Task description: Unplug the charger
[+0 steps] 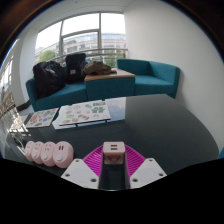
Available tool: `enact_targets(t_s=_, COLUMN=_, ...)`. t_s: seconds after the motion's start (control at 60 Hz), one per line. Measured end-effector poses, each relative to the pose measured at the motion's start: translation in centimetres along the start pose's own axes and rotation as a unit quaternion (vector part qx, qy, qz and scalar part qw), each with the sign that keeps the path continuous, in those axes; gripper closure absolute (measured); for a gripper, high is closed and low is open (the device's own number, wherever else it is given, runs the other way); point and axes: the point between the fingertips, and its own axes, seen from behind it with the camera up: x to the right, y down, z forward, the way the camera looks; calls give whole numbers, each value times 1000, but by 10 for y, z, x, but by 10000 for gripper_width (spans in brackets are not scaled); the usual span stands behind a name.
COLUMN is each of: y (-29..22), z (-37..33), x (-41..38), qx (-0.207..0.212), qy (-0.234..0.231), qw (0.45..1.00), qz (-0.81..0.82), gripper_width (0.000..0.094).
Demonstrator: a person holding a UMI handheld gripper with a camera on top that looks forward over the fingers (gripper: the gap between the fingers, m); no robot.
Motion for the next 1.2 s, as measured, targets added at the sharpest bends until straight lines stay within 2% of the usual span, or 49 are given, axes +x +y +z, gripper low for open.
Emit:
enact_targets(t_s=0.033, y=-2, z=0, x=3, qx=3, qy=5, qw=1000, qz=0, gripper_width=599)
enact_targets(t_s=0.117, y=-9, z=-4, x=8, qx=10, qy=20, qw=1000, qz=-7, gripper_width=420)
enact_targets(t_s=0.2, y=-30, z=-18, x=9, qx=34, qy=32, qw=999, qz=-21, gripper_width=357)
enact_targets(t_s=0.267, y=-57, z=-41, x=5, qx=62, qy=43, qw=997, qz=-27, gripper_width=276)
enact_targets(t_s=0.367, y=-115, z=-100, x=-13, qx=129, qy=38, qw=991, qz=-28, gripper_width=191)
enact_targets(t_s=0.517, y=-191, z=-224, x=-64, qx=231, qy=8, qw=973, qz=-20, gripper_width=170)
enact_targets(t_s=0.617, y=-199, z=-290, x=-104, qx=270, qy=-7, qw=963, qz=-20, gripper_width=152)
enact_targets(t_s=0.817, y=-163, z=-365, x=-176, qx=277, qy=-37, qw=959, qz=-37, gripper_width=127)
enact_targets(t_s=0.9, y=-126, z=-371, x=-203, qx=260, qy=-43, qw=964, qz=-32, gripper_width=125)
enact_targets(t_s=1.05, y=-69, z=-373, x=-252, qx=210, qy=-82, qw=974, qz=-33, gripper_width=109)
enact_targets(t_s=1.2, y=-39, z=-384, x=-276, qx=199, qy=-97, qw=973, qz=-66, gripper_width=108)
